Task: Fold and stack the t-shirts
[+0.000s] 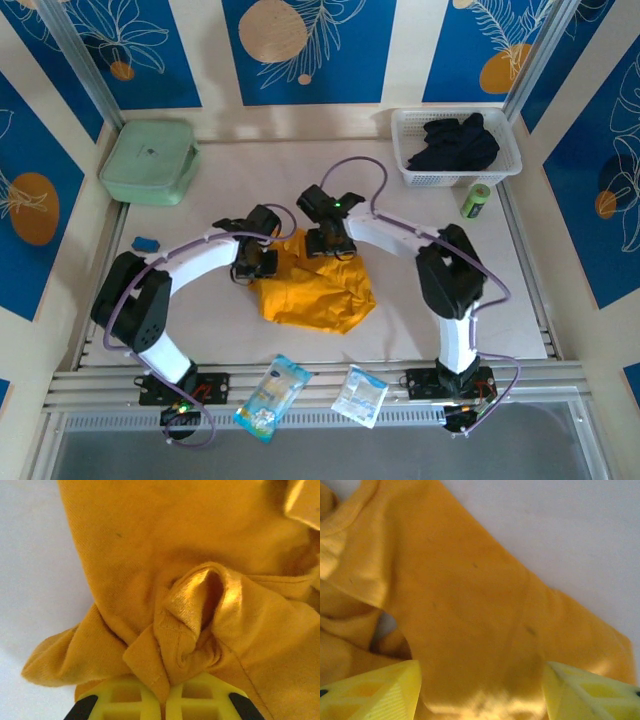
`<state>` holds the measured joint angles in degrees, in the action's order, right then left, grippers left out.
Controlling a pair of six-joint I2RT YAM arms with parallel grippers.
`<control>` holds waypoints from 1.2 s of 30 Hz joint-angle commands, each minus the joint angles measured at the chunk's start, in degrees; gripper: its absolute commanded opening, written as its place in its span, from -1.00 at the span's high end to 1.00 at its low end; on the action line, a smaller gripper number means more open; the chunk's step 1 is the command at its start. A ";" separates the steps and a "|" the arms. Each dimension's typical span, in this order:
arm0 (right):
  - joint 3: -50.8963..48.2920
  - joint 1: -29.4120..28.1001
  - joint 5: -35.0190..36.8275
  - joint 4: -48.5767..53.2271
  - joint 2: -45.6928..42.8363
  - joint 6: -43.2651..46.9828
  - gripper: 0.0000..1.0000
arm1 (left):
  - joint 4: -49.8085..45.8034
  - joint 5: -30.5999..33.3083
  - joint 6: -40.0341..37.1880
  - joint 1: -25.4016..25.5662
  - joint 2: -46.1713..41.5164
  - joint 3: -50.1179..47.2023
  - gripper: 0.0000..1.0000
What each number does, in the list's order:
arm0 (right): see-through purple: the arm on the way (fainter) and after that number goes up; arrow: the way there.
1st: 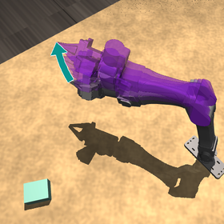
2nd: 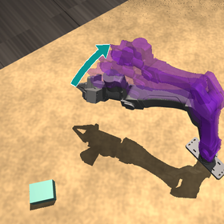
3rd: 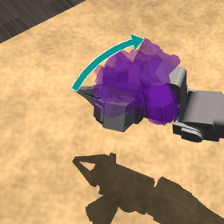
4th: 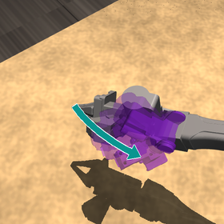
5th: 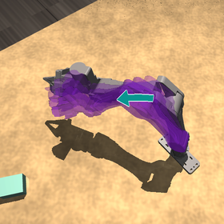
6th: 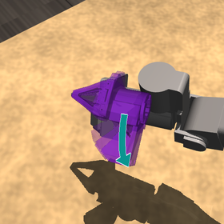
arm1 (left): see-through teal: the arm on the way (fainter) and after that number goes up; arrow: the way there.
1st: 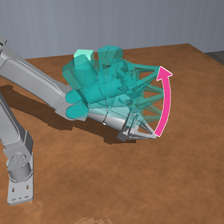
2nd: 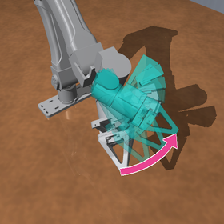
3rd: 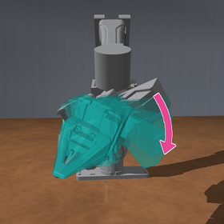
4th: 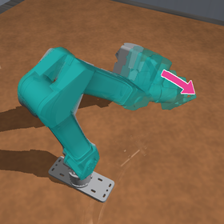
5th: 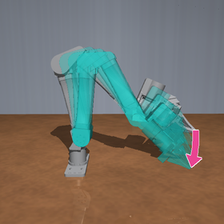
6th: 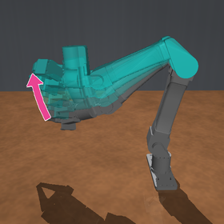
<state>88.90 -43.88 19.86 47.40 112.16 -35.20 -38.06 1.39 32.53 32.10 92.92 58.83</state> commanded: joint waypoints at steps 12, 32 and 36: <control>7.64 -1.95 -0.91 2.53 12.71 0.93 0.39 | -1.06 0.10 2.48 -0.11 -5.06 -4.37 0.51; 13.42 9.89 0.27 5.34 3.17 10.14 1.00 | -0.09 0.70 5.16 -0.10 -14.87 -14.18 0.48; 9.25 4.27 0.62 6.31 0.63 12.52 0.24 | 0.76 0.69 5.46 -0.10 -14.05 -14.18 0.15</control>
<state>100.53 -34.24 22.94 50.63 115.39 -25.96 -36.45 1.72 37.67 32.10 78.91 45.34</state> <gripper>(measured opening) 0.306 0.413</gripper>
